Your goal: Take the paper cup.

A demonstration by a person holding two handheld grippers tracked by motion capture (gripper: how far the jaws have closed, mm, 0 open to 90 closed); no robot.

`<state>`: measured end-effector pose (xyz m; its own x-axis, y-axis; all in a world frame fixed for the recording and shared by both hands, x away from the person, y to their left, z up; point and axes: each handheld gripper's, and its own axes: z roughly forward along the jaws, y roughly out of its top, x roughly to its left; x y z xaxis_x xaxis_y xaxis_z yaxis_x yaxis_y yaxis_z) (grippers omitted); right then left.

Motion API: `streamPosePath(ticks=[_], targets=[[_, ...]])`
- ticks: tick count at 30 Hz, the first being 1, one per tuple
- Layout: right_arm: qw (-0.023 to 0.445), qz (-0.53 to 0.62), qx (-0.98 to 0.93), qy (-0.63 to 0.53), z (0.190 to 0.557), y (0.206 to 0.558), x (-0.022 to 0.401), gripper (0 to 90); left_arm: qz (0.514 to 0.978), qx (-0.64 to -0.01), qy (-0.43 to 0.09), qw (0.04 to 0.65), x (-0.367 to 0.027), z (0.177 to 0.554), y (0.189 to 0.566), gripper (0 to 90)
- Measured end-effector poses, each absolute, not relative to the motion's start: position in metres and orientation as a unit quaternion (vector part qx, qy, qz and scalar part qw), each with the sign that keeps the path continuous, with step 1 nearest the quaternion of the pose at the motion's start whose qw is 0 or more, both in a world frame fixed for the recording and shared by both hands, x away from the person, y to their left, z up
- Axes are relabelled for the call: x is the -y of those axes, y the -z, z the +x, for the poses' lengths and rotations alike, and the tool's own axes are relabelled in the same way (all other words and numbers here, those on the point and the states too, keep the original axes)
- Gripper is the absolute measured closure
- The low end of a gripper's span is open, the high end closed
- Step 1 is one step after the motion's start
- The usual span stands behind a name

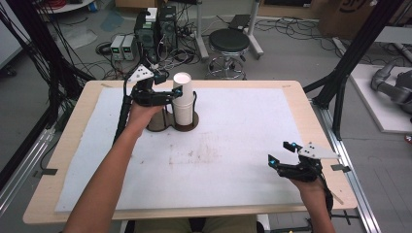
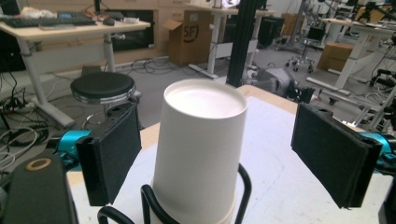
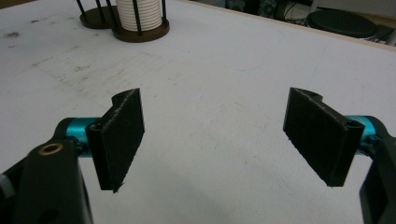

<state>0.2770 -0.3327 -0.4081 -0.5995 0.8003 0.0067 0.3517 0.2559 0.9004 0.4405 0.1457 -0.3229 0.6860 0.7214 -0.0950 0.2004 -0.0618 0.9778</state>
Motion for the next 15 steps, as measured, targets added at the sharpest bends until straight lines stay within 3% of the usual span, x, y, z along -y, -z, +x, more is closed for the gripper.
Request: streamPosePath(ticks=[9, 15], targets=[[0.231, 0.381, -0.758, -0.476, 0.277, 0.409, 0.333, 20.9, 0.708, -0.347, -0.204, 0.58, -0.13, 0.459, 0.337, 16.0], [0.231, 0.379, -0.759, -0.476, 0.277, 0.409, 0.334, 20.9, 0.718, -0.358, -0.216, 0.557, -0.115, 0.47, 0.34, 21.6]])
